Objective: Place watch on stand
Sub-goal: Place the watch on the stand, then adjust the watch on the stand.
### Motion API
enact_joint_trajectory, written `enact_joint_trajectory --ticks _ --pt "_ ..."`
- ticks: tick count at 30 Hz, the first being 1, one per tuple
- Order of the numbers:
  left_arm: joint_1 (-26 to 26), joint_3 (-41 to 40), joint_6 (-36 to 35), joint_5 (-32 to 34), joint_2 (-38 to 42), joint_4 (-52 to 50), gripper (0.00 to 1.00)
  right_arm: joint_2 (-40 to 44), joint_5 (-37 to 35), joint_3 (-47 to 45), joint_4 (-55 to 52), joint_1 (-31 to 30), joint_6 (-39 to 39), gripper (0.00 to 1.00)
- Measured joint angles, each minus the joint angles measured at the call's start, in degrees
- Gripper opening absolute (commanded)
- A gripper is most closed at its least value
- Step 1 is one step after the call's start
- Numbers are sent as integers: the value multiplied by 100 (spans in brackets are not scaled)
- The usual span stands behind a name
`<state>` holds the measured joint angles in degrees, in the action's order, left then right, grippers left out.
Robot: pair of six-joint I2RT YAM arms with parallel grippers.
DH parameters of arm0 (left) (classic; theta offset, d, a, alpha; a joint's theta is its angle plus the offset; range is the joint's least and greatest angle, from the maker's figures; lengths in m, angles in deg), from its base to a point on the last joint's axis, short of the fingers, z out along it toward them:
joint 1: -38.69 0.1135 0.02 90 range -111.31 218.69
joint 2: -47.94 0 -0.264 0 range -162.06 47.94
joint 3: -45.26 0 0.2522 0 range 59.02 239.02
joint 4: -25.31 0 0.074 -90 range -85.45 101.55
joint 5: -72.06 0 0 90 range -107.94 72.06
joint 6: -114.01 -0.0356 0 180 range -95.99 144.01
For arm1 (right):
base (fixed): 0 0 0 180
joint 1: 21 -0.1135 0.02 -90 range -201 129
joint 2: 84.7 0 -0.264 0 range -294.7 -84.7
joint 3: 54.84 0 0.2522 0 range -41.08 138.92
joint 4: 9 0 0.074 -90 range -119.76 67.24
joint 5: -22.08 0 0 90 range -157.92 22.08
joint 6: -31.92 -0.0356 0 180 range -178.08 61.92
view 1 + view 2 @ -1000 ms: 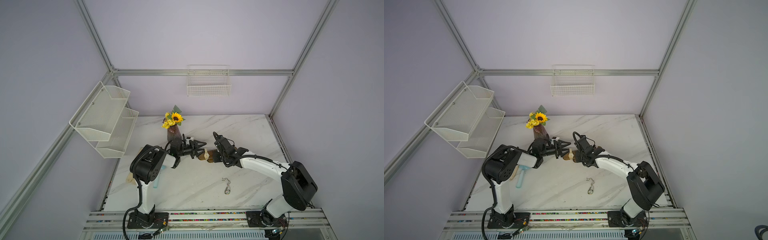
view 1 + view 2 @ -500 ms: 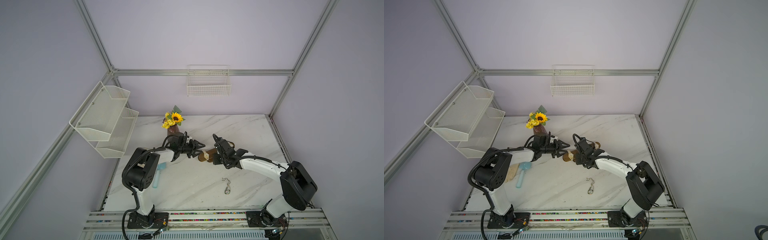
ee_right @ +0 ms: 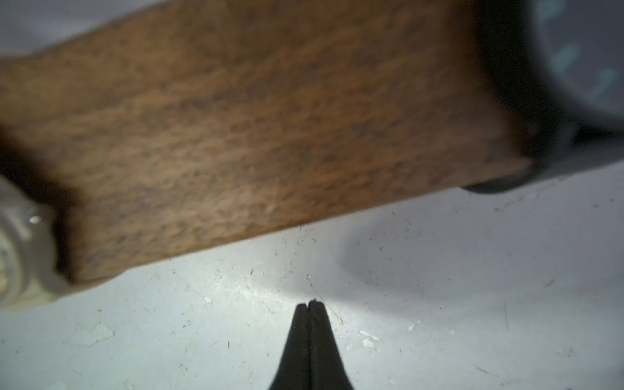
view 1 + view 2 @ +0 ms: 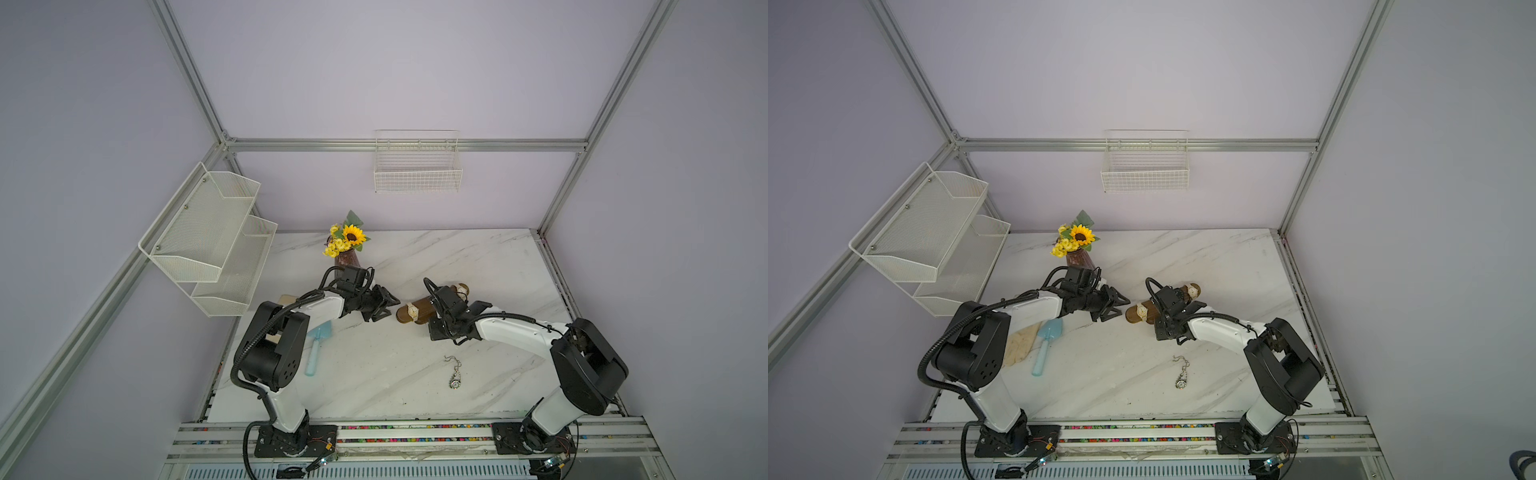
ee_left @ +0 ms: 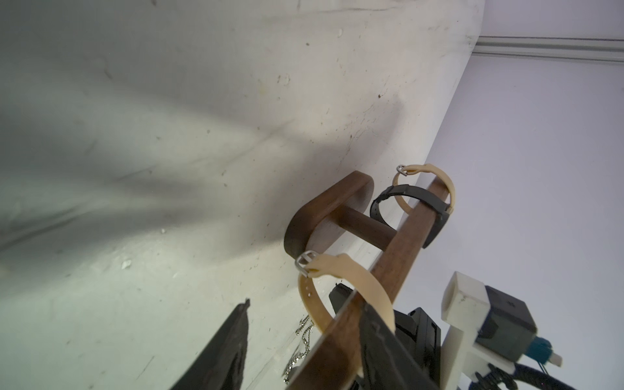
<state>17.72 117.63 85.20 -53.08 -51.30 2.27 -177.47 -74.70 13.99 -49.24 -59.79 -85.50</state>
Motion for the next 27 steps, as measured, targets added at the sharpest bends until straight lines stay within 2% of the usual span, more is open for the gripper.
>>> enact_joint_trajectory --ticks 7,9,12,14,17,19,21,24,27 --pt "33 -4 -396 474 844 -549 51 509 46 -55 24 -2 2 0" --pt "35 -33 -518 660 1084 -739 44 697 33 -55 -2 -17 0 0" --pt "26 -195 -699 949 1593 -1025 29 957 -63 -57 -164 -44 -74 0" --pt "-13 -358 -802 1095 1991 -1217 24 1130 -125 -114 -247 -50 -166 0" --pt "-225 -446 -975 1279 2439 -1541 23 1360 -92 -251 -503 -55 -376 0" --pt "-568 -444 -1147 1486 2594 -1746 25 1523 -31 -422 -699 -96 -564 0" --pt "-925 -442 -1281 1661 2618 -1930 26 1722 9 -651 -896 -205 -730 0" --pt "-1357 -442 -1405 1838 2553 -2133 26 1958 2 -911 -1248 -348 -929 7" --pt "-1493 -442 -1432 1985 2363 -2214 26 1967 -286 -789 -1554 -313 -960 7"
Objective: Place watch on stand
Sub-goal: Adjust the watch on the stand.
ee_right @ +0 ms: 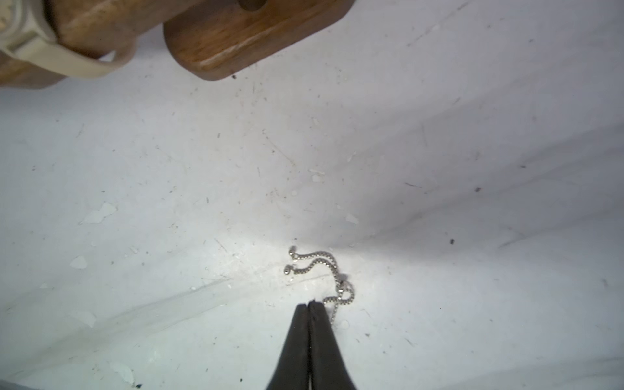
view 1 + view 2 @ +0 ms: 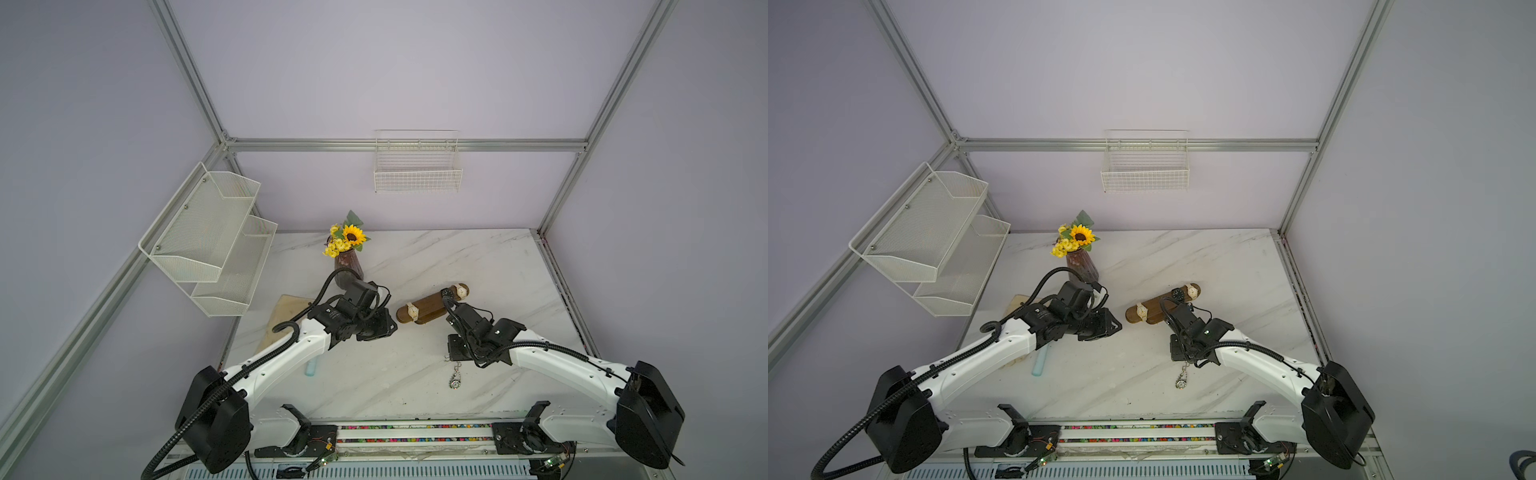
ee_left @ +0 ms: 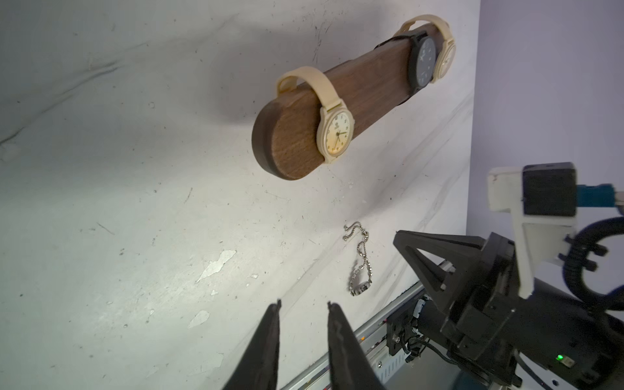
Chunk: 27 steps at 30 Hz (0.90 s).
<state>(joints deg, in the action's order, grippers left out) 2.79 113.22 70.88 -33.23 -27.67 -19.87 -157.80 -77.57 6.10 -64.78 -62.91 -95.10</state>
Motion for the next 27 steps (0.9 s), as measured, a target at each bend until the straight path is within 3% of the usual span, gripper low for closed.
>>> enact_joint_trajectory --ticks 3,6,11,15,19,27 --pt "-17 13 -4 122 -269 -28 30 -33 -136 343 48 544 188 11" --pt "-17 136 -4 140 -476 -57 45 -50 -57 507 525 1272 391 19" --pt "-17 511 48 -57 -782 229 50 -494 822 632 1556 2328 627 30" --pt "-20 837 96 -306 -1075 466 48 -1154 1491 813 2175 3010 664 18" --pt "-20 1139 214 -581 -1307 726 45 -1644 1624 1021 2573 3355 732 8" --pt "-20 1298 361 -822 -1674 968 44 -2634 1692 1639 3222 3554 780 5"
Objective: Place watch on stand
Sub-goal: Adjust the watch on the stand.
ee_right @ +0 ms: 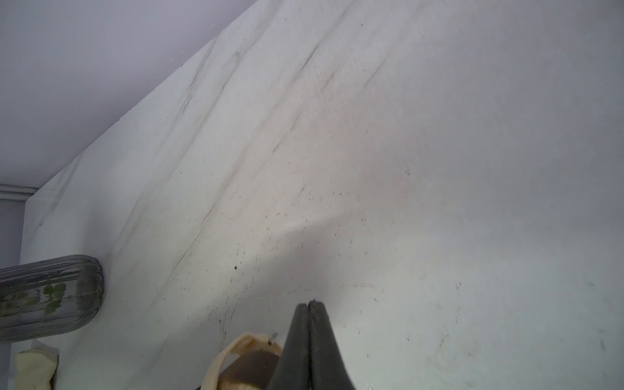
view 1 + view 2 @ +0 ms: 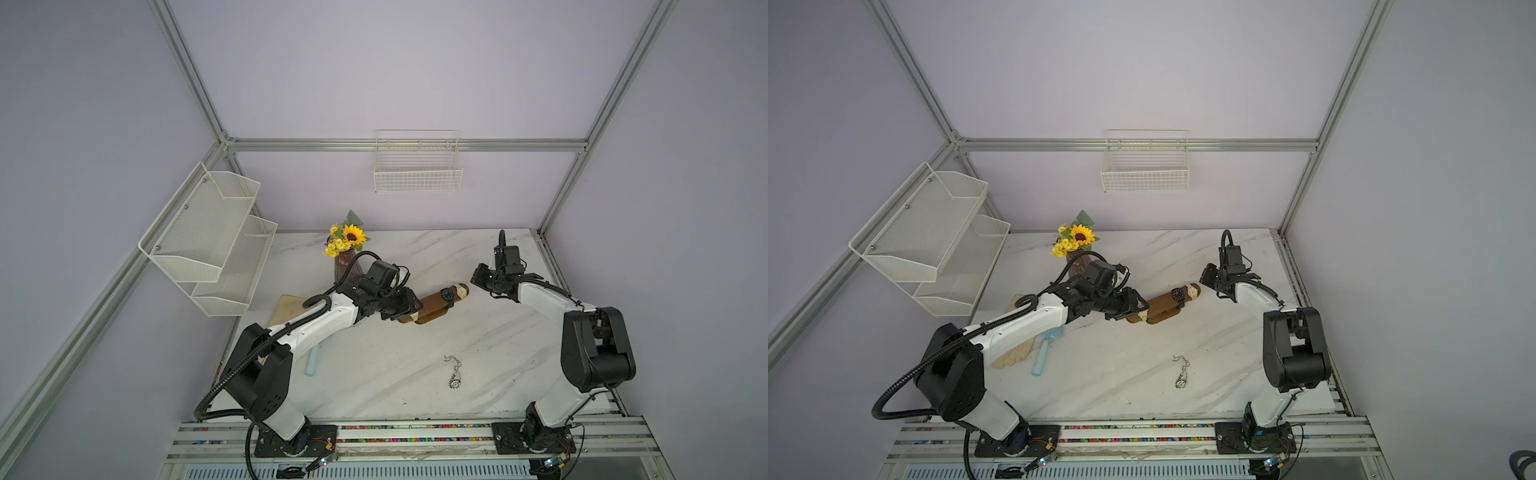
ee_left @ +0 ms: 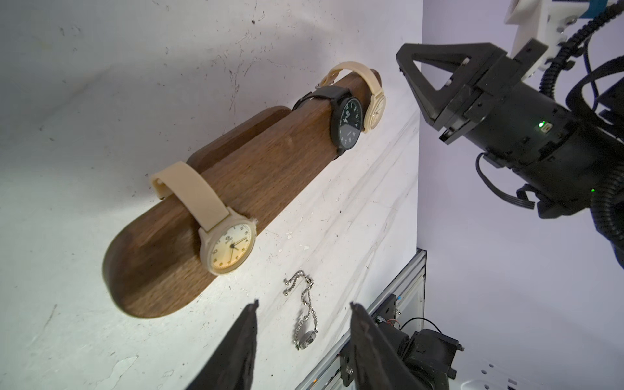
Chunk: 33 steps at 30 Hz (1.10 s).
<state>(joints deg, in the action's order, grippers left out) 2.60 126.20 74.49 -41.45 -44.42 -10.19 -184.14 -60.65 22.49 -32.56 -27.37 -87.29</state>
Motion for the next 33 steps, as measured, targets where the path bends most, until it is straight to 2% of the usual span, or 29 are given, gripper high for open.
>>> enact_joint_trajectory --ticks 8,24,33 --pt "0 0 105 66 -72 -31 43 -815 79 514 118 0 109 5" --pt "2 0 149 422 -87 -385 41 -848 142 667 166 -214 271 2" --pt "0 39 146 431 -396 -402 39 -846 68 522 170 -382 275 0"
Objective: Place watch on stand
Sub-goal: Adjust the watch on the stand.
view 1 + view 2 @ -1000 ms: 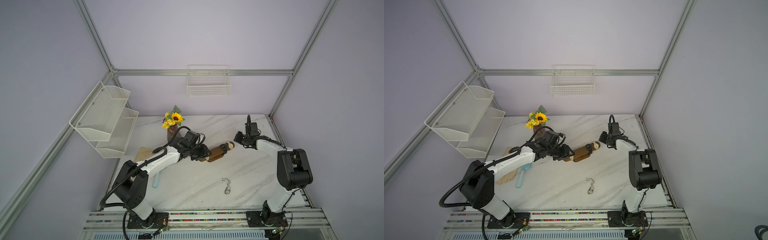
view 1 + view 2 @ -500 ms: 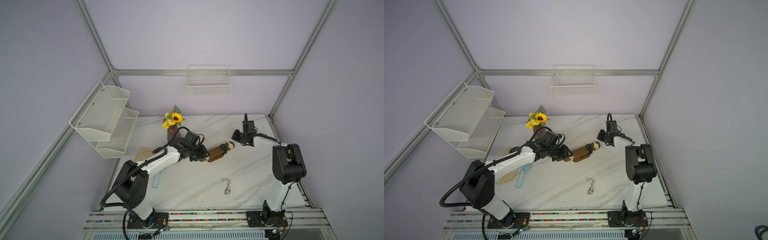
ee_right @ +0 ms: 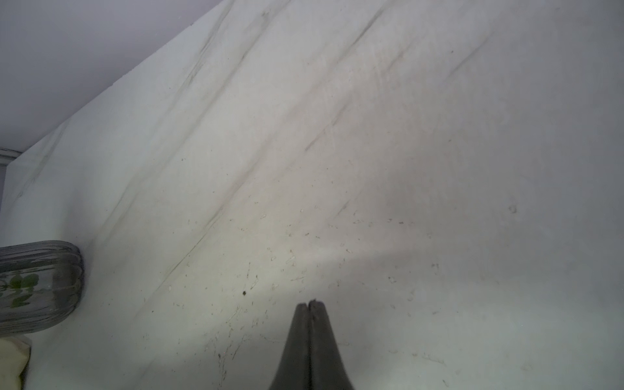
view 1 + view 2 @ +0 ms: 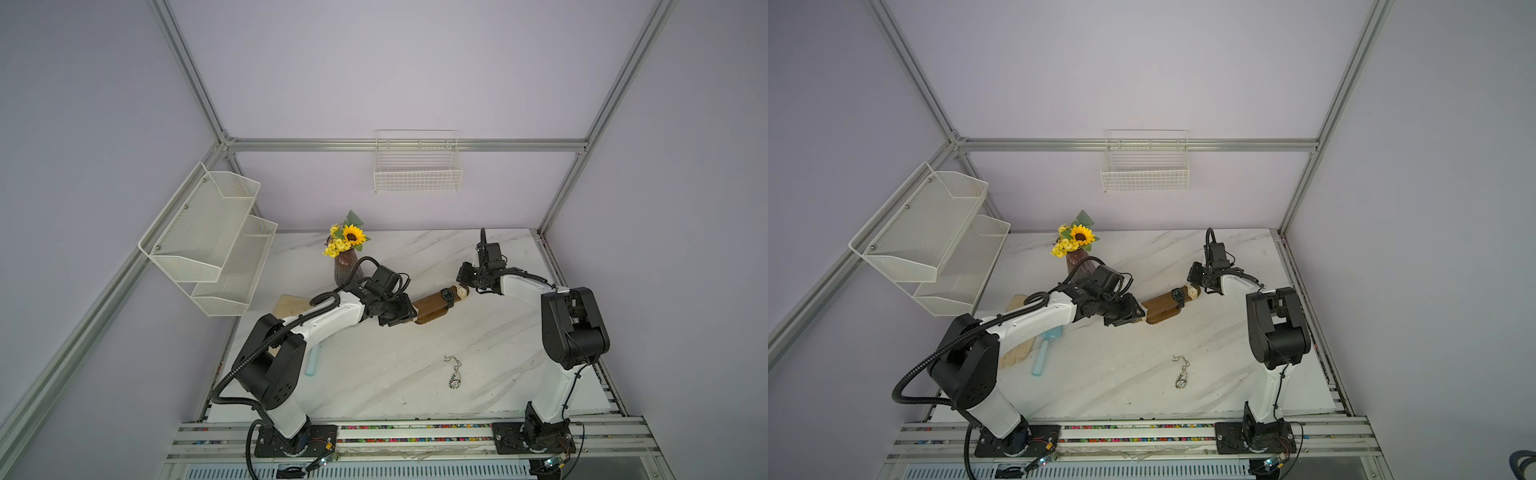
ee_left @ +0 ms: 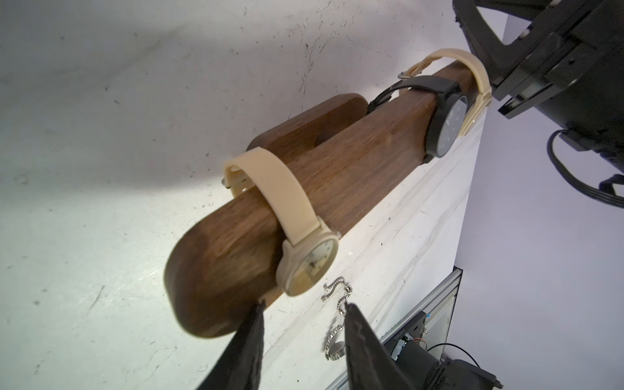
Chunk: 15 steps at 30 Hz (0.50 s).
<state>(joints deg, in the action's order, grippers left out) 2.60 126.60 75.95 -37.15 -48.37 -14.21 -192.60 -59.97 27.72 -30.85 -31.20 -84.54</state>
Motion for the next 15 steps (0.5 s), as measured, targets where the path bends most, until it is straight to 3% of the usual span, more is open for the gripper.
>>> enact_joint_trajectory --ticks 15 --pt "-2 400 -7 11 -352 -9 37 98 -208 -63 0 -153 20 0"
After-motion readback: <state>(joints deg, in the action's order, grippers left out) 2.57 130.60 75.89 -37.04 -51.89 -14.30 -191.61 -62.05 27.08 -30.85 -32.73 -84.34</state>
